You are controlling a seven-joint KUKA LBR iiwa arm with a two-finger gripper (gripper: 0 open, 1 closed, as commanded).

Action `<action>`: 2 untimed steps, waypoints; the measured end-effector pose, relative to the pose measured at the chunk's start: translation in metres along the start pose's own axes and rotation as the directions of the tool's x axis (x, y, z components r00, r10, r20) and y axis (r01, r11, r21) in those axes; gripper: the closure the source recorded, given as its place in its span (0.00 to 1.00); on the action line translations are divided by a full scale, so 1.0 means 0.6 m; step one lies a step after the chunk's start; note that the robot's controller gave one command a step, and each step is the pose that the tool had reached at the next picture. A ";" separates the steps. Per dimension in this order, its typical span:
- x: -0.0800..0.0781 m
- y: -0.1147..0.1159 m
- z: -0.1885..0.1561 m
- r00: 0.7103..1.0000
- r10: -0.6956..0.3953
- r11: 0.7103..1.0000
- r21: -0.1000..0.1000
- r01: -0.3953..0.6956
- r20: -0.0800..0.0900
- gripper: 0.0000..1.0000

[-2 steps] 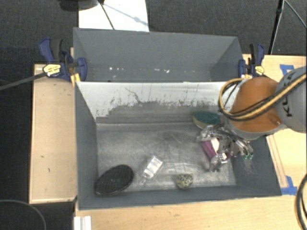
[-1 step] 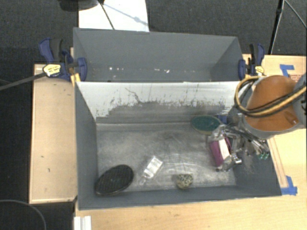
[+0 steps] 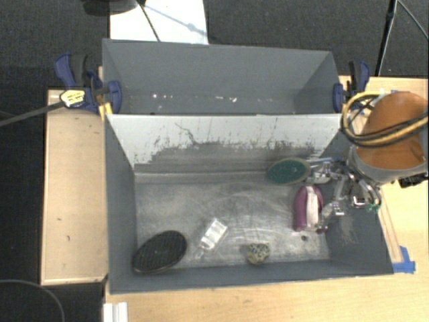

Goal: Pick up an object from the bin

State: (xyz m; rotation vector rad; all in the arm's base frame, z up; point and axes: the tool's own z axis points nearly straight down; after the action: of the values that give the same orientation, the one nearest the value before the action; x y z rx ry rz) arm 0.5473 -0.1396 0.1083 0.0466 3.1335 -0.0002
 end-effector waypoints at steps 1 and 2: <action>-0.001 0.035 0.002 0.924 -0.382 0.924 -0.002 0.382 -0.002 0.00; 0.054 0.013 -0.010 0.936 -0.352 0.936 -0.003 0.352 -0.007 0.00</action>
Offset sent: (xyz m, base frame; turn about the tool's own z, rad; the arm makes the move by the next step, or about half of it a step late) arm 0.0001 0.0198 -0.0020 -0.3911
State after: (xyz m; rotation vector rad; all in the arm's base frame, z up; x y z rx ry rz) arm 0.5148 -0.1306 0.1139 -0.5164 3.0992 0.0007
